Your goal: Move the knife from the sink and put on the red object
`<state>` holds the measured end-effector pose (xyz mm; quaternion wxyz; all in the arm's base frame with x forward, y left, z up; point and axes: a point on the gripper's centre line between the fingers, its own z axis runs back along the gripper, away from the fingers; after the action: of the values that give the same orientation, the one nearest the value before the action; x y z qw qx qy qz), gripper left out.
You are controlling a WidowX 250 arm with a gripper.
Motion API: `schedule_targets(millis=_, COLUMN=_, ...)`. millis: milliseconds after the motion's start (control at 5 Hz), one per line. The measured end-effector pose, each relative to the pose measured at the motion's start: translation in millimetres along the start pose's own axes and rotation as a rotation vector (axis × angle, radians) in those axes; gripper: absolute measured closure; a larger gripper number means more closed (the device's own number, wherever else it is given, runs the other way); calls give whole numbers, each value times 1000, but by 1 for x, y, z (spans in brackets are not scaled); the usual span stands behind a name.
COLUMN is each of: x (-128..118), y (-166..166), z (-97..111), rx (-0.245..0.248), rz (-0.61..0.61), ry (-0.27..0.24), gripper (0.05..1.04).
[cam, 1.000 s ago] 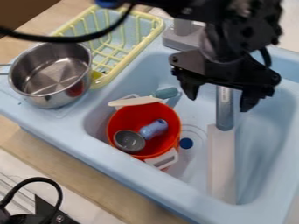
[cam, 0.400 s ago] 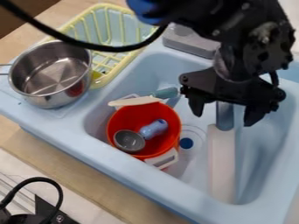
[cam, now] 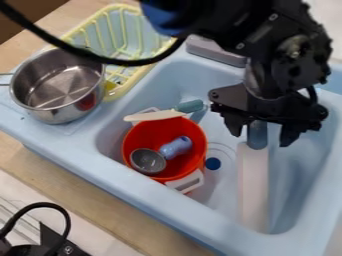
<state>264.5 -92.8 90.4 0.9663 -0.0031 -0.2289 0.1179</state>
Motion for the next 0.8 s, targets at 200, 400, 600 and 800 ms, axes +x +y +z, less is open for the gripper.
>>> schedule_targets(millis=200, x=2, y=3, z=0, rx=-52, rz=2, ry=-37, gripper=645)
schedule_targets(millis=400, x=-2, y=3, z=3, rx=-118, rz=8, ry=-40, gripper=694)
schedule_targets(millis=600, x=2, y=12, z=12, rx=-118, rz=36, ry=-31, gripper=694)
schedule_targets(millis=800, x=10, y=12, z=17, rx=-95, rz=62, ry=-34, gripper=694)
